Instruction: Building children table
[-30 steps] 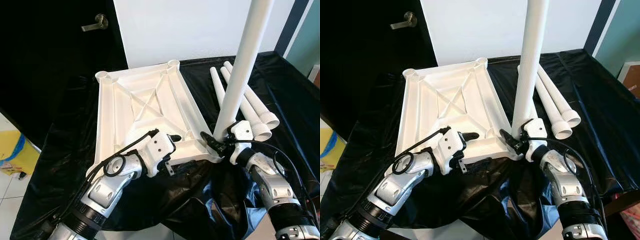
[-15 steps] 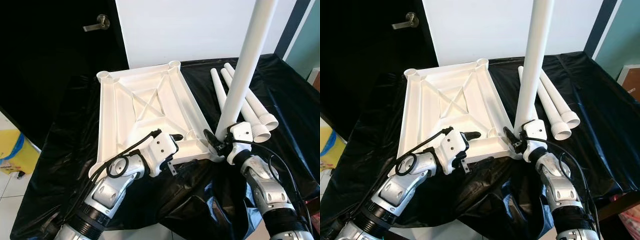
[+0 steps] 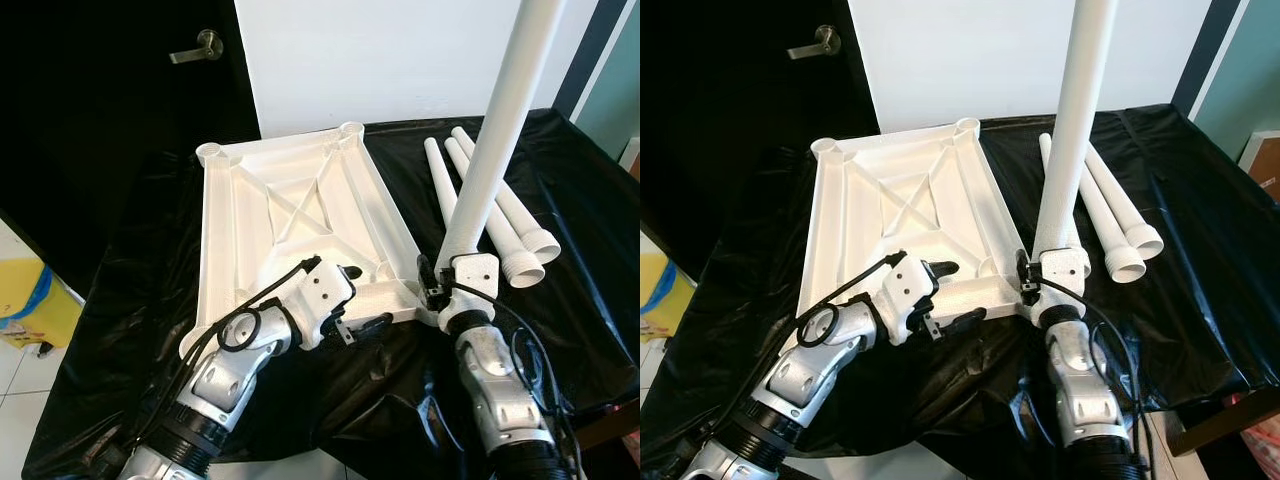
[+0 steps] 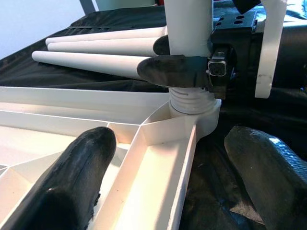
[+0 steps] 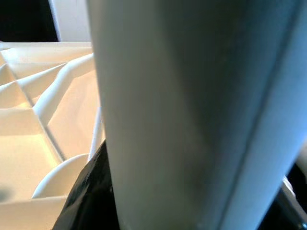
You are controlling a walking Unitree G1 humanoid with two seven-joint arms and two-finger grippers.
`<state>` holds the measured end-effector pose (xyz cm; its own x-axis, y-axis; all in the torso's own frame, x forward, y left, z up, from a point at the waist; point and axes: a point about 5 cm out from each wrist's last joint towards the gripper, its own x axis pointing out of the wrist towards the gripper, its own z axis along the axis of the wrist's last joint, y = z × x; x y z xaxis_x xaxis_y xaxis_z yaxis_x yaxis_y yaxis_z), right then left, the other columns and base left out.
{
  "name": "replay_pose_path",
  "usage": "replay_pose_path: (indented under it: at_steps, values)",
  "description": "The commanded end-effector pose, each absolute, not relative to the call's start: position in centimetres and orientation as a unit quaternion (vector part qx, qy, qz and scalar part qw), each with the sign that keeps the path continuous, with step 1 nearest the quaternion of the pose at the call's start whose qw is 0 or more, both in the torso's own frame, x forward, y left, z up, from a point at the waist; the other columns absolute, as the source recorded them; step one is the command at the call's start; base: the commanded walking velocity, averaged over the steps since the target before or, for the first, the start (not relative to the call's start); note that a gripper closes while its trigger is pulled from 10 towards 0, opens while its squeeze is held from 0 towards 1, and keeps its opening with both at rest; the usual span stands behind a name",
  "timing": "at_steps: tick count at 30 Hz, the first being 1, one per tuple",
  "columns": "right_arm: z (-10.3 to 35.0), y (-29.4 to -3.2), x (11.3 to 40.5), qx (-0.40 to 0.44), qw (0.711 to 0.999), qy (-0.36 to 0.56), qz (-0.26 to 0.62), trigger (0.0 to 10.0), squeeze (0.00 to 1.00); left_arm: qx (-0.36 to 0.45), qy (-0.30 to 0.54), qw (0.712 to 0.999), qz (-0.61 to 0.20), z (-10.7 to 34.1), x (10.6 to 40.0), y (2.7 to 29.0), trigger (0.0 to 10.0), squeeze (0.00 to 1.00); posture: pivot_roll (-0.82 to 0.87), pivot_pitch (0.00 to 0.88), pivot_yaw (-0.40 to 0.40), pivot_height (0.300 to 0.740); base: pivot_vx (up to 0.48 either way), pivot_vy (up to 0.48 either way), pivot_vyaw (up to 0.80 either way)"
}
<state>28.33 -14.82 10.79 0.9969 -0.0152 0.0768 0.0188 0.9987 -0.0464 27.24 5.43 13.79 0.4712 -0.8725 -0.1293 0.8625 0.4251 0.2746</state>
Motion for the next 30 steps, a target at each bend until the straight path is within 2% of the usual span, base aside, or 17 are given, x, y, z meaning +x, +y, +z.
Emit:
replay_pose_path:
  at_steps: [1, 7, 14, 15, 16, 17, 28, 30]
  values:
    - [8.8, -14.5, 27.8, -0.028, 0.999, 0.014, -0.02, 10.0, 0.0, 0.16, -0.014, 0.87, -0.465, 13.6, 28.0, 6.1, 10.0, 0.0, -0.15, 0.007, 0.042, 0.74, 0.0, 0.0, 0.0]
    - [9.1, -13.2, 28.0, -0.027, 0.999, 0.006, -0.022, 10.0, 0.0, 0.16, -0.008, 0.871, -0.464, 13.6, 28.0, 6.6, 10.0, 0.0, -0.14, 0.015, 0.049, 0.74, 0.0, 0.0, 0.0]
    - [9.5, -13.3, 28.0, -0.022, 1.0, -0.006, -0.021, 10.0, 0.0, 0.163, -0.005, 0.869, -0.466, 13.5, 28.1, 6.7, 10.0, 0.0, -0.15, 0.018, 0.055, 0.74, 0.0, 0.0, 0.0]
    - [9.5, -13.3, 28.0, -0.023, 0.999, -0.006, -0.022, 10.0, 0.18, 0.163, -0.005, 0.869, -0.466, 13.5, 28.2, 6.7, 10.0, 0.0, -0.15, 0.019, 0.055, 0.74, 0.0, 0.0, 0.0]
    - [9.6, -13.3, 28.0, -0.023, 1.0, -0.009, -0.016, 10.0, 0.77, 0.163, -0.006, 0.869, -0.467, 13.6, 28.2, 6.6, 10.0, 0.0, -0.15, 0.02, 0.055, 0.74, 0.0, 0.0, 0.0]
    - [9.7, -13.3, 28.0, -0.024, 1.0, -0.011, -0.012, 10.0, 1.0, 0.163, -0.007, 0.869, -0.467, 13.6, 28.2, 6.6, 10.0, 0.0, -0.15, 0.02, 0.055, 0.74, 0.0, 0.0, 0.0]
    - [10.6, -14.0, 28.2, -0.014, 0.999, -0.031, 0.028, 10.0, 1.0, 0.159, -0.011, 0.867, -0.472, 13.8, 28.0, 6.2, 10.0, 0.0, -0.16, 0.021, 0.062, 0.74, 0.0, 0.0, 0.0]
    - [10.5, -14.3, 28.2, -0.008, 0.997, -0.033, 0.07, 10.0, 1.0, 0.161, -0.01, 0.865, -0.474, 13.7, 28.0, 6.0, 10.0, 0.0, -0.16, 0.012, 0.072, 0.74, 0.0, 0.0, 0.0]
